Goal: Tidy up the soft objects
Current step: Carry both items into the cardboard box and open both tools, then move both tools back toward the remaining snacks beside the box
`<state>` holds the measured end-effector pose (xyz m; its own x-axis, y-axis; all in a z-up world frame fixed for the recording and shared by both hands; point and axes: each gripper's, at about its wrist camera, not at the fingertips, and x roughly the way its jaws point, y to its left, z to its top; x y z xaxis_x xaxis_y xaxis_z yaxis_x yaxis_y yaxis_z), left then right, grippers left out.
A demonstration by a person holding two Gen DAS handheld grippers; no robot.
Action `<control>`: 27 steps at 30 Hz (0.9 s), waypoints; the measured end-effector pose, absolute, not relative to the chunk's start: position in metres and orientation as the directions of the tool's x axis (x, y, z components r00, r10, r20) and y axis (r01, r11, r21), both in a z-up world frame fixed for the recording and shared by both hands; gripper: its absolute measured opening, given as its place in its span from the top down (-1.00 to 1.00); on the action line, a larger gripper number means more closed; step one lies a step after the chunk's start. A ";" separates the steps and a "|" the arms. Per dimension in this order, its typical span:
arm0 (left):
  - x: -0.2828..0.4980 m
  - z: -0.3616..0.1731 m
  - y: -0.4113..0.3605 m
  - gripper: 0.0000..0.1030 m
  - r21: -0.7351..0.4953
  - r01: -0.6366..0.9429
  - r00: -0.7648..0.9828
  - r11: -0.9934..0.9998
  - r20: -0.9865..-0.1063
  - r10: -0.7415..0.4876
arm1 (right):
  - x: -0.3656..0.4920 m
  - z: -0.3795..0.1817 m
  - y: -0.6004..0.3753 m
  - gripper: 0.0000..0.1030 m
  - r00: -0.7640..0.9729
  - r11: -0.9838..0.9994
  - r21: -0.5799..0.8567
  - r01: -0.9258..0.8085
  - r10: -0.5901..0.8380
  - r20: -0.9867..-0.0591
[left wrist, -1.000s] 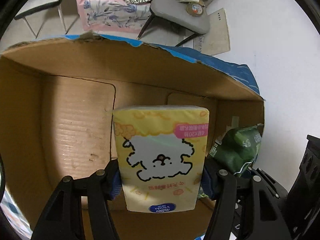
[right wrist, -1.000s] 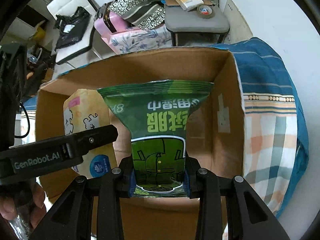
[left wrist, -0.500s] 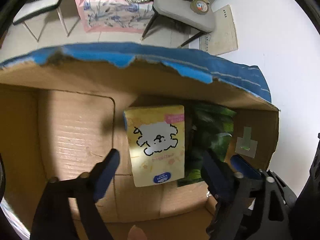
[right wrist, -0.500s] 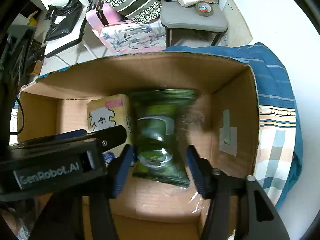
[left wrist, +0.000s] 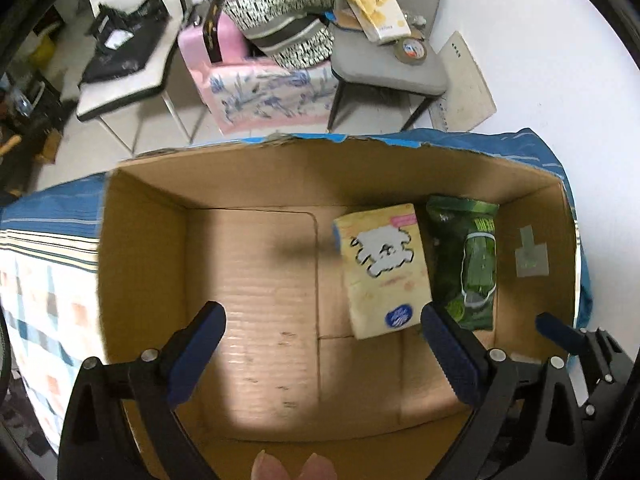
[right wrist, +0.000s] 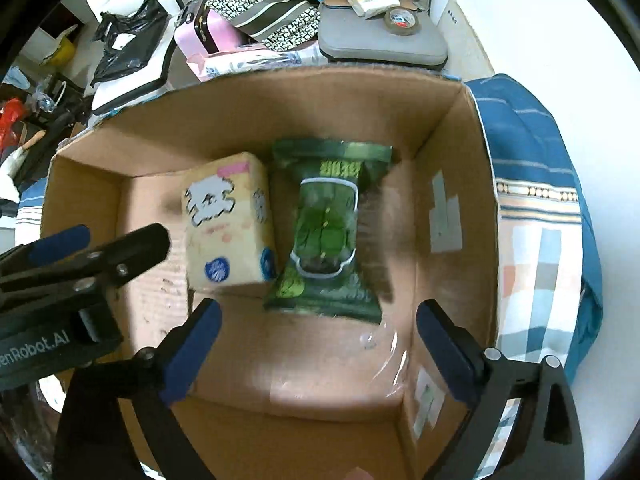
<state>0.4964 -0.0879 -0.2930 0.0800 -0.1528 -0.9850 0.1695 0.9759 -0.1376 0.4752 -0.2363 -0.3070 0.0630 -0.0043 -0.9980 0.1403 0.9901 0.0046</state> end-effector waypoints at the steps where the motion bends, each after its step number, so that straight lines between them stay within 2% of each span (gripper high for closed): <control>1: 0.492 -0.290 -0.086 -0.94 -0.128 0.175 0.090 0.976 -0.985 -0.145 | 0.471 -0.305 -0.234 -0.93 0.072 0.990 0.005 0.141 -0.006 -0.997; 16: 0.420 -0.196 -0.065 -0.94 -0.105 0.203 0.276 0.974 -0.948 -0.160 | 0.396 -0.206 -0.214 -1.00 0.277 0.985 -0.018 0.170 -0.066 -0.959; 27: 0.353 -0.136 -0.051 -0.94 -0.123 0.201 0.359 0.972 -0.914 -0.190 | 0.329 -0.143 -0.209 -1.00 0.360 0.982 0.024 0.187 -0.046 -0.932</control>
